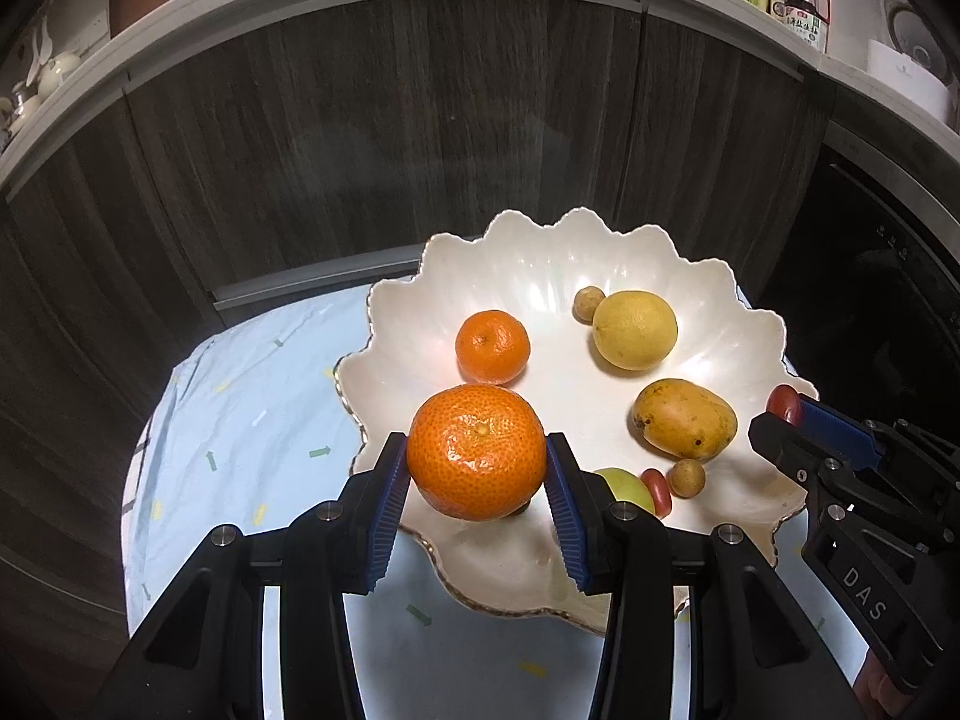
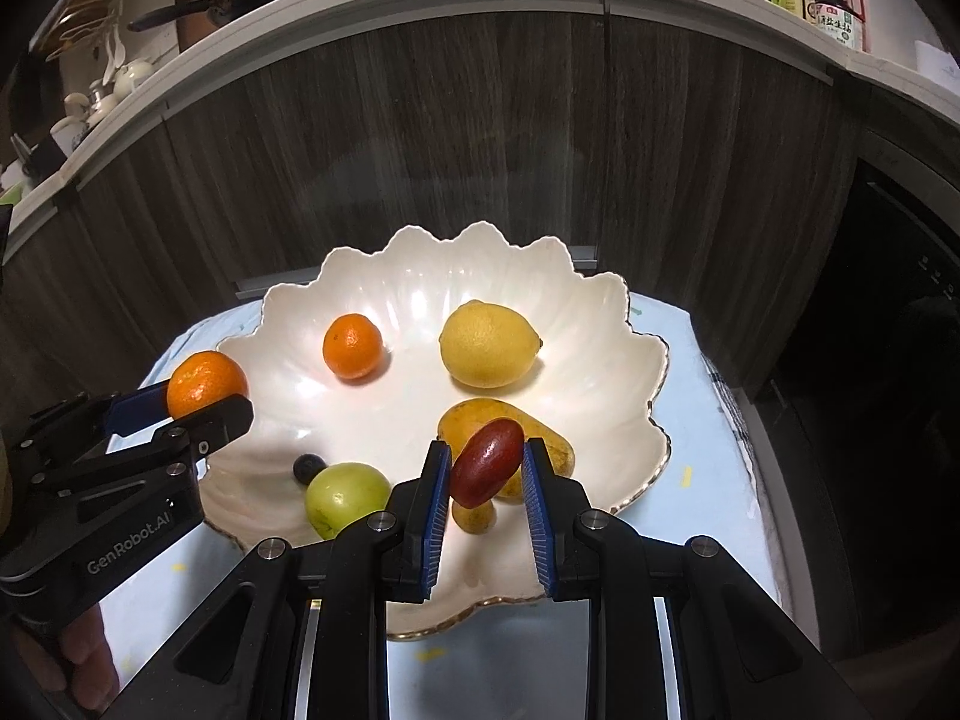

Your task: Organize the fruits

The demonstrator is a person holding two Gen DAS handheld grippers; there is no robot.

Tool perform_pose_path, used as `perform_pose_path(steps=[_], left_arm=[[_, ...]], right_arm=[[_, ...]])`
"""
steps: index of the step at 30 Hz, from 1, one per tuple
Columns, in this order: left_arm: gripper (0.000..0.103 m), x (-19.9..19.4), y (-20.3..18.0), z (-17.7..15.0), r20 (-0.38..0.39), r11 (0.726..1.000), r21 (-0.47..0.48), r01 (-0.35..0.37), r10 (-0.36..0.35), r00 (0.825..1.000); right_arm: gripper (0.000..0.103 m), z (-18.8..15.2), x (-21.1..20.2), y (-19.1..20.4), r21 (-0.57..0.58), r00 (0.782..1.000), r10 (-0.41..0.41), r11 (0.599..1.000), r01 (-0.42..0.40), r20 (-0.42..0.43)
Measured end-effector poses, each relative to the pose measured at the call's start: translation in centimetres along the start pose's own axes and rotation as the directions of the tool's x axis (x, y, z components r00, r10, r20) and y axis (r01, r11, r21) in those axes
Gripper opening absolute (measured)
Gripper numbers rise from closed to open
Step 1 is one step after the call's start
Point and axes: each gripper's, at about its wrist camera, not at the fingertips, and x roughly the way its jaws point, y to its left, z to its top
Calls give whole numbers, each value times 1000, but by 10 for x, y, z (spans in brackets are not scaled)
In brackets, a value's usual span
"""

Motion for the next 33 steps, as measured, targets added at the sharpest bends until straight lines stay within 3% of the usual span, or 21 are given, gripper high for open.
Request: perform_pose_path(steps=[7,9,11,13,20,33], left_arm=[[46,4,-1,-4,-29,1000,-4,21,-21,999],[56,1,-1,-5,-18,1000,-4,10,-11,1000],[65,-2,0,-4,-6,1000,-6,5,-5,1000],[66,-6,1,-3,3,1000,-4,-2,3,1000],[76,-19,2,-2,21,1000,-6,-24,24,999],[82,-67,9,-9,68,997,-27,-68,69,995]], right_arm=[[27,0,3,2,-20,1000,-16,1000,16,-5],[29,-1,3,2,-22,1000,-16,1000,16,-6],[44,-1,1,2,-18,1000,-22,1000,21,-4],[52,-2,-1,1,-5,1000,-23,1000,23,4],[72,-1,-13,1,7,999,-49,999,49,23],[75,-3,-55,6,9,995,-66,998,66,70]])
